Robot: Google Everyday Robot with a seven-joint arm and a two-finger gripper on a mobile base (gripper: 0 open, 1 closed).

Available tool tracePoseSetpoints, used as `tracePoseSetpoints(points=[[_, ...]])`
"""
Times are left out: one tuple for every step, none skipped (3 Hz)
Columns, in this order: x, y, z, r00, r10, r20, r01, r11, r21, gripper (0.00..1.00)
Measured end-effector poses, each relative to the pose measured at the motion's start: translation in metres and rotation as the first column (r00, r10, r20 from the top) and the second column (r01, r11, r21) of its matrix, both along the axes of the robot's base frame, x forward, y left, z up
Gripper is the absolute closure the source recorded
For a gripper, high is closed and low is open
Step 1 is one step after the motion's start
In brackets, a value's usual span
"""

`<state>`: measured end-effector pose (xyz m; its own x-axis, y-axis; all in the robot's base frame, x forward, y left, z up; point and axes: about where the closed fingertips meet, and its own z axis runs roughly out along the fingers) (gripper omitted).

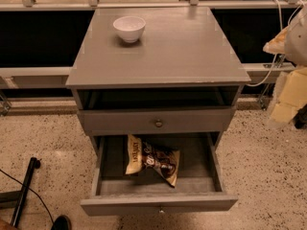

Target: Pick brown chip bag from middle drawer and place on counter

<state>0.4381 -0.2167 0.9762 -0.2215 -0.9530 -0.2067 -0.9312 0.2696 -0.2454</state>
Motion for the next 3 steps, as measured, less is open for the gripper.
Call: tracePoseSetpoints(points=[[0.000, 0.000, -0.001, 1.0000, -0.001, 0.001, 0.001, 1.000, 0.002, 0.00], [-0.001, 0.006, -0.030, 0.9997, -0.022, 0.011, 0.022, 0.998, 0.060, 0.00], [-0.019, 0.018, -0.070, 0.9957, -0.033, 0.087, 0.026, 0.997, 0.074, 0.00]])
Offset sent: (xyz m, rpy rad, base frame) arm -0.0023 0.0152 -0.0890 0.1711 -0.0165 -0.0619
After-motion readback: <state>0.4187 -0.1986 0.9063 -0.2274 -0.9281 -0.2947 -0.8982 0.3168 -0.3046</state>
